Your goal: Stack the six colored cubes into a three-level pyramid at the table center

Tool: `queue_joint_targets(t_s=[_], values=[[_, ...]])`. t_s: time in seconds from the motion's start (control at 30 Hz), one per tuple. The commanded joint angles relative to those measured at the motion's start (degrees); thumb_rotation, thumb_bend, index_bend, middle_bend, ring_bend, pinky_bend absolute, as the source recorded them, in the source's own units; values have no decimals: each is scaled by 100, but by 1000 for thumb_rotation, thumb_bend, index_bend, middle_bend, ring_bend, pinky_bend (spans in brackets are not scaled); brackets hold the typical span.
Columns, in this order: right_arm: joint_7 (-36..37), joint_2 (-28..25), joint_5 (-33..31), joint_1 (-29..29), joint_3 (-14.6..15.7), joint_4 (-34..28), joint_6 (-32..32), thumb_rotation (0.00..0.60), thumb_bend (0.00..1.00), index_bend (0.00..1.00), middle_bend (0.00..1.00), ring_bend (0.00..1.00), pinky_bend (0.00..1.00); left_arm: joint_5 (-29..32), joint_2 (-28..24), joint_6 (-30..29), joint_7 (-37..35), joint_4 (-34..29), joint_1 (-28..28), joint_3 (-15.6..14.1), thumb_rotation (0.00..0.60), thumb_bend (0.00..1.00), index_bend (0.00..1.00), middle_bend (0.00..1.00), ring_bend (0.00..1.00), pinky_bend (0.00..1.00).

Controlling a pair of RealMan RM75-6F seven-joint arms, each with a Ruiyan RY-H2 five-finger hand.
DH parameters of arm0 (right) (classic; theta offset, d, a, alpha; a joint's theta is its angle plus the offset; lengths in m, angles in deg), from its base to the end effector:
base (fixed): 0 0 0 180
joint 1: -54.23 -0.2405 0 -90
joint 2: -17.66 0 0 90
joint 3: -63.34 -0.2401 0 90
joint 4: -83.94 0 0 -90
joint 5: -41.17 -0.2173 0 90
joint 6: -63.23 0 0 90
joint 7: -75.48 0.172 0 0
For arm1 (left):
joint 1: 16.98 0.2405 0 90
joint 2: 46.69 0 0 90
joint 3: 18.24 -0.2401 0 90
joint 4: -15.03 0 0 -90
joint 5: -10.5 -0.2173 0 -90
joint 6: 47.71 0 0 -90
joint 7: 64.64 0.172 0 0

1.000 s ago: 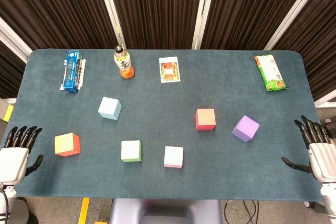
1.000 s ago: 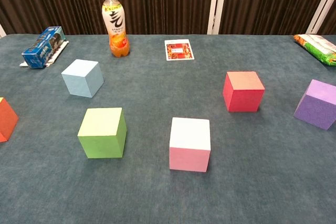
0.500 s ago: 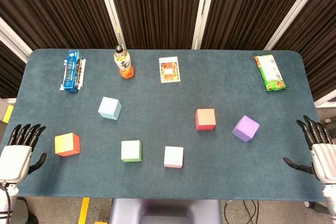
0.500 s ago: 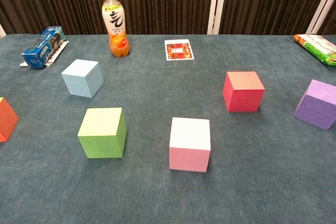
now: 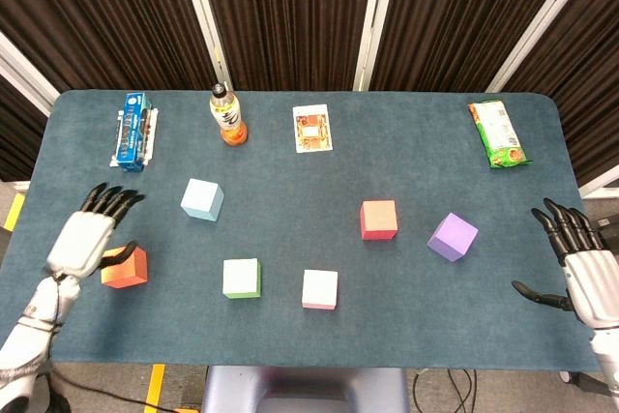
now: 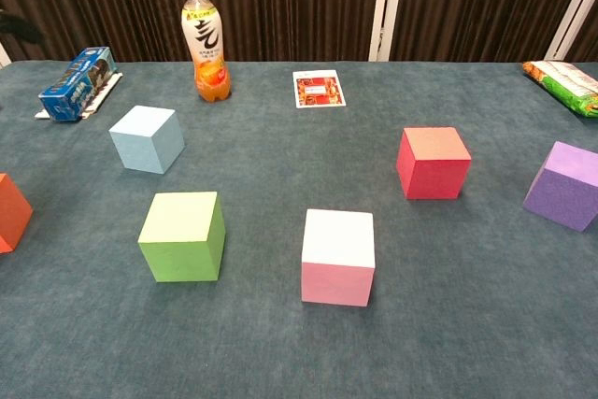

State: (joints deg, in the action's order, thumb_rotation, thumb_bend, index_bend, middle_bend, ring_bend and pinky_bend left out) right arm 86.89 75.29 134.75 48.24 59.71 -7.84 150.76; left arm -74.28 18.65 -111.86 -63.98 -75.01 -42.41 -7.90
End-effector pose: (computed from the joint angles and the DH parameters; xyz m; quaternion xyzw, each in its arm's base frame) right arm -0.2809 -0.2158 0.1797 0.6143 -0.3611 0.4529 0.5359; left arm -0.2187 0.3300 0.1103 -0.7027 -0.3331 -0.4026 0.4828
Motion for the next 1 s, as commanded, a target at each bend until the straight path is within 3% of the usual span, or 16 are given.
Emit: queue_joint_targets(t_s=[0.03, 0.2, 0.5, 0.73, 0.9, 1.0], values=[[-25, -21, -30, -25, -6, -44, -45, 600, 199, 0, 7, 0, 21, 317, 353, 854, -44, 523, -750, 254, 600, 342, 169, 147, 102, 73], [-91, -9, -125, -67, -17, -80, -140, 600, 199, 0, 7, 0, 21, 664, 816, 1649, 35, 1146, -1391, 340, 600, 346, 144, 130, 91, 76], [-175, 56, -322, -146, -45, -78, -335, 600, 199, 0, 7, 0, 21, 1214, 1348, 2761, 177, 1987, -2092, 226, 600, 351, 53, 29, 7, 63], [-198, 115, -438, -213, -60, -48, -480, 600, 199, 0, 7, 0, 21, 1405, 1640, 3123, 272, 2479, -2395, 109, 600, 352, 32, 1, 0, 59], [-216, 147, -505, -257, -67, -32, -572, 600, 199, 0, 7, 0, 21, 1598, 1898, 3315, 318, 2899, -2556, 56, 600, 351, 54, 18, 7, 65], [-218, 167, -538, -275, -69, -18, -611, 600, 200, 0, 7, 0, 21, 1699, 2032, 3376, 307, 3103, -2610, 37, 600, 349, 129, 119, 95, 112]])
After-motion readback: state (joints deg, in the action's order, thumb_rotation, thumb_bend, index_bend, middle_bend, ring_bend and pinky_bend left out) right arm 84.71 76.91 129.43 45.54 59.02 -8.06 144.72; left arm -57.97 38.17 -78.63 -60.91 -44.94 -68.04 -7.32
